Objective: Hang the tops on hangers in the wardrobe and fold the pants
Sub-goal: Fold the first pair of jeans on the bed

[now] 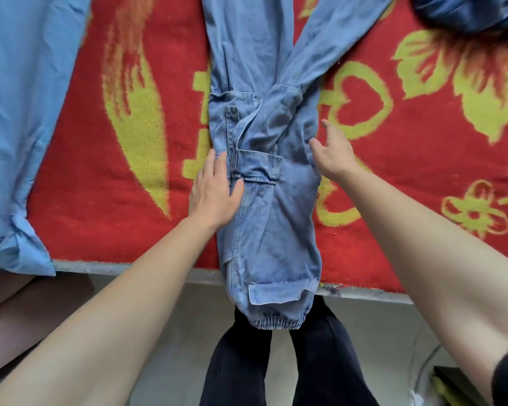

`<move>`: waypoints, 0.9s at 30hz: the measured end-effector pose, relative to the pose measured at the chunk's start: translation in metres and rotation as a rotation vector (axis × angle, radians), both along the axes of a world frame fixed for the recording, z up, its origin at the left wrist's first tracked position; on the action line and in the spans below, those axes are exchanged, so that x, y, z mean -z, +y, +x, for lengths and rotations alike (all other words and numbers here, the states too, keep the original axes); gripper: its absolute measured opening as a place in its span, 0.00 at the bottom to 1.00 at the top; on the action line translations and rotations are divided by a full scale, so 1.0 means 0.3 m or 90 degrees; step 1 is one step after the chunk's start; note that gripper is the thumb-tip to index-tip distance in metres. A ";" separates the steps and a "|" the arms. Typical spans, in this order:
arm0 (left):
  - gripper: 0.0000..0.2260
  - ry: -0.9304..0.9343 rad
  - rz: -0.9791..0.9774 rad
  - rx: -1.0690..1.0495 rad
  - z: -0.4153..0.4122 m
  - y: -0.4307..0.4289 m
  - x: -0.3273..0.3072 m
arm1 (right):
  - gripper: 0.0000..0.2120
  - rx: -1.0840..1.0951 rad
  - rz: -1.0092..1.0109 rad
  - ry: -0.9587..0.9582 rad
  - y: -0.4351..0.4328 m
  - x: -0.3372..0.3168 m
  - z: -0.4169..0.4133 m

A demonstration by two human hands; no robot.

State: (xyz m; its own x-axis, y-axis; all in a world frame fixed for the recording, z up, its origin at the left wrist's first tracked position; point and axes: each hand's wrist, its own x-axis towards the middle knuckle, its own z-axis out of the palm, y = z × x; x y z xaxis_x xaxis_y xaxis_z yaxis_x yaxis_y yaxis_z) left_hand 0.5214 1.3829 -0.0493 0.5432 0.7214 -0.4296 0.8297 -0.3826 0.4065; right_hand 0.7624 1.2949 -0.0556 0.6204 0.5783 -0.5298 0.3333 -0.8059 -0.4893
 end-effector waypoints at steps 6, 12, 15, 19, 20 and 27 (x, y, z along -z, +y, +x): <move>0.36 0.032 0.098 0.131 0.339 0.145 0.087 | 0.25 0.239 0.089 0.056 0.155 0.084 0.211; 0.43 0.227 -0.009 0.144 0.563 0.313 0.235 | 0.27 0.411 0.187 0.157 0.310 0.159 0.443; 0.42 0.239 -0.016 0.149 0.586 0.313 0.276 | 0.31 0.502 0.248 0.201 0.384 0.179 0.576; 0.43 0.247 -0.023 0.142 0.589 0.303 0.286 | 0.22 0.581 0.300 0.251 0.445 0.196 0.707; 0.43 0.246 -0.024 0.143 0.595 0.306 0.287 | 0.18 0.588 0.322 0.242 0.458 0.195 0.734; 0.43 0.236 -0.046 0.141 0.622 0.321 0.297 | 0.11 0.568 0.359 0.225 0.567 0.152 0.809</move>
